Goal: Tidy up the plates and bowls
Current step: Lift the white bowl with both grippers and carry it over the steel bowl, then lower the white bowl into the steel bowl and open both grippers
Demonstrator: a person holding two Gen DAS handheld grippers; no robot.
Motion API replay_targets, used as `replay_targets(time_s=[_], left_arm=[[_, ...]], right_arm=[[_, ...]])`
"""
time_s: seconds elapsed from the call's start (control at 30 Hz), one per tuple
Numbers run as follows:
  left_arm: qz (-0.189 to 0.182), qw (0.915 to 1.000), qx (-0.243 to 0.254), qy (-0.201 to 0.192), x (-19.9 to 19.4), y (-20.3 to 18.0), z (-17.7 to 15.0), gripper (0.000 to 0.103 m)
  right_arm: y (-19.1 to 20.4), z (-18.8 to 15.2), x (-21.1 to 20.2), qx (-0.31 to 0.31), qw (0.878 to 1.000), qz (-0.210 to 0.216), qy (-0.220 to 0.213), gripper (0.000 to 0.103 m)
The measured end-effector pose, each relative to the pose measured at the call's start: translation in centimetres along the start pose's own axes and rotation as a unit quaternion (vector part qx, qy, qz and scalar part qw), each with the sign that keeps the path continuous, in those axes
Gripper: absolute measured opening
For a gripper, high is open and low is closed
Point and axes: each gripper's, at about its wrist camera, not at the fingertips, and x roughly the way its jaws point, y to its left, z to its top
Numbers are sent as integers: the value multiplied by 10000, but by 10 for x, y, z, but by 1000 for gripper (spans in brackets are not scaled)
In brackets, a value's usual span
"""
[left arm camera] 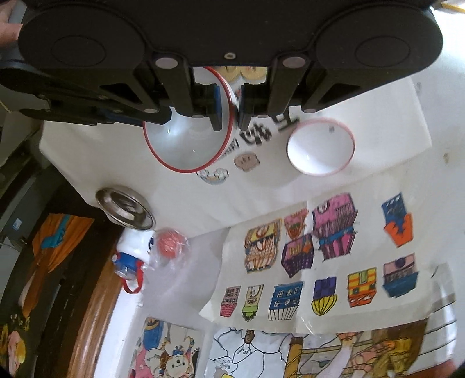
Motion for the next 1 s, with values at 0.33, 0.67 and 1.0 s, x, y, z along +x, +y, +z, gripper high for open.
replay_targets(time_s=[0.33,0.67,1.0], left_arm=[[-103,9973,-211,689,-9,-6,-53,12],[-79,9931,-122,1163,1,-14,-72,12],[-6,9902,-215,1382,12,-11,-72,12]], right_arm=[[17,-42,-28,-326,9978,-176,543,15],[10,-61,-21,-356,9940,-316,981,15],[10,-61,-13,-417,9923,-305,1123,16]])
